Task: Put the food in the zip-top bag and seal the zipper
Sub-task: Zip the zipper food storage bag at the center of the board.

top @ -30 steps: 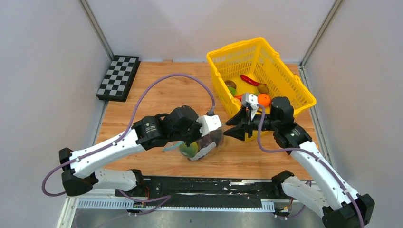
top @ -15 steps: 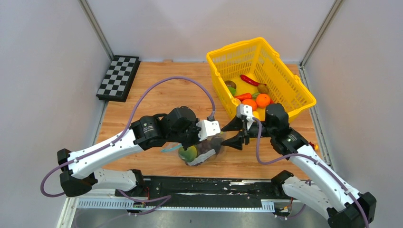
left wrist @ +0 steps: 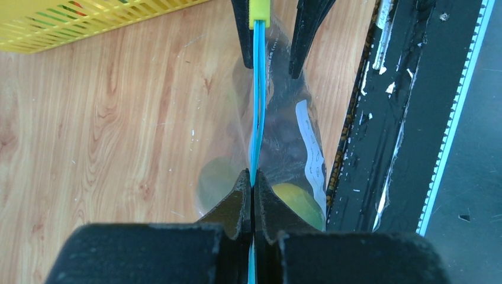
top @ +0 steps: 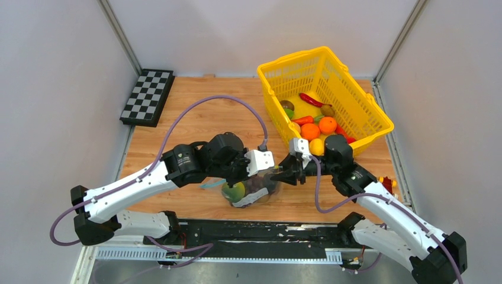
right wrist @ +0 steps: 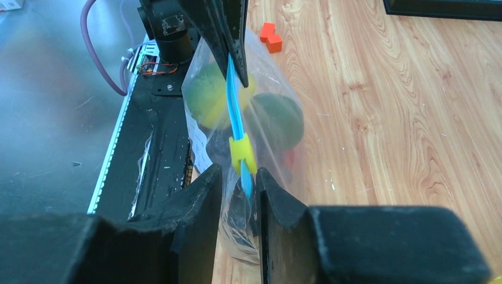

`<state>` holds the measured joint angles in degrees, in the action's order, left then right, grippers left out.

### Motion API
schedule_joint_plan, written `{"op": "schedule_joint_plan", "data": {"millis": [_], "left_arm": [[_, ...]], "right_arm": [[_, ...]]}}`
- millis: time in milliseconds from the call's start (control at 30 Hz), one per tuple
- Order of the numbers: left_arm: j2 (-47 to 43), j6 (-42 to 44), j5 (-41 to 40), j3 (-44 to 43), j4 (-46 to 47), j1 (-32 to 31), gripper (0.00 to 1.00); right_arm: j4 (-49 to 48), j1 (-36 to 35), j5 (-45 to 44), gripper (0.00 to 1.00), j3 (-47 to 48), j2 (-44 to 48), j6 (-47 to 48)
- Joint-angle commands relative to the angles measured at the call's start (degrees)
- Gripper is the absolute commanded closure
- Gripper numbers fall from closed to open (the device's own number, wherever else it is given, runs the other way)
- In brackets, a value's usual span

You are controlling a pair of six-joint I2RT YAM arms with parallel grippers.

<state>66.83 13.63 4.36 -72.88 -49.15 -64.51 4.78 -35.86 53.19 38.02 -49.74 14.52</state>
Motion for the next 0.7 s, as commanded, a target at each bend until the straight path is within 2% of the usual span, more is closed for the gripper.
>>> {"op": "schedule_joint_plan", "data": {"millis": [0, 100, 400, 500, 633, 667], "left_arm": [[-3.19, 0.92, 1.26, -1.77, 2.53, -0.16, 1.00], [-3.24, 1.05, 1.64, -1.65, 2.40, -0.11, 1.00], [-2.77, 1.23, 3.49, -0.78, 2.38, -0.09, 1.00], [-2.87, 1.16, 3.29, -0.67, 2.51, -0.09, 1.00], [-3.02, 1.27, 3.20, -0.58, 2.48, -0.09, 1.00], [-3.04, 1.23, 3.09, -0.46, 2.52, -0.09, 1.00]], "right_arm": [[-6.21, -0.27, 1.61, 0.74, -1.65, 2.24, 1.38], [-7.35, -0.18, 1.40, 0.81, -1.77, 2.20, 0.94], [-8.73, -0.20, 0.89, 0.81, -1.15, 1.81, -0.38], [-8.53, -0.18, 1.94, 0.87, -0.91, 1.38, 0.03], [-7.99, -0.31, 2.09, 0.88, -0.58, 0.81, -0.10], [-8.07, -0.26, 2.34, 0.91, -0.58, 0.88, -0.04]]}}
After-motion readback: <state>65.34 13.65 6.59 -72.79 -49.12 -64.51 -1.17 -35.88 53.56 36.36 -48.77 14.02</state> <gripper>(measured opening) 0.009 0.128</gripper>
